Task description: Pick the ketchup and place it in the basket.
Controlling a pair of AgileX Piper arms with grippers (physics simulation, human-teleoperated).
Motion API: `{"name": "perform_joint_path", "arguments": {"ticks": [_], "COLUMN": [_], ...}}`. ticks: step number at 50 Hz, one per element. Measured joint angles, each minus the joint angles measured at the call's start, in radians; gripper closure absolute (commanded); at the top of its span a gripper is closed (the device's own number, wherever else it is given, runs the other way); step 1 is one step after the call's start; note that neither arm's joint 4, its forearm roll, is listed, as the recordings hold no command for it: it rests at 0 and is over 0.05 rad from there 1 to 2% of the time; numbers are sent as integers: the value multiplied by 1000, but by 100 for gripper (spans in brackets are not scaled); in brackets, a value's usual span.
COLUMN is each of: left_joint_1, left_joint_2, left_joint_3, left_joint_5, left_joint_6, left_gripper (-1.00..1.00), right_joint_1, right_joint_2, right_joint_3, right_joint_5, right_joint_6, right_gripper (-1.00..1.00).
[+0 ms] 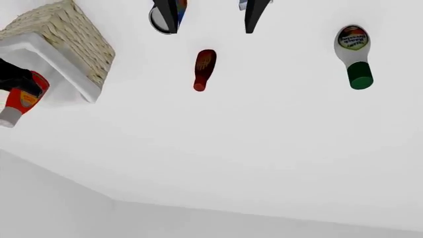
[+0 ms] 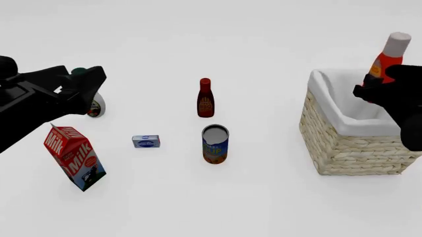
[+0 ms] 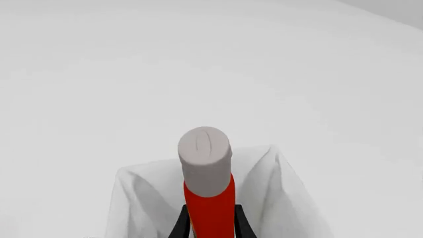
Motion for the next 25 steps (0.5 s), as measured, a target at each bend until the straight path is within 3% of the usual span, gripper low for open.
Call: {"name": "perform_joint_path", "arguments": {"ticks": [25], "left_joint_1": [-2], "left_joint_2": [4], "left_joint_3": [-9], "left_joint_5": [1], "left_joint_6": [0], "left_gripper": [-100], "right_joint_1": [-32], "right_joint_2": [88], "right_joint_3": [-9], "right_joint_5": [-43], "right_joint_6": [8], "right_gripper": [100]}}
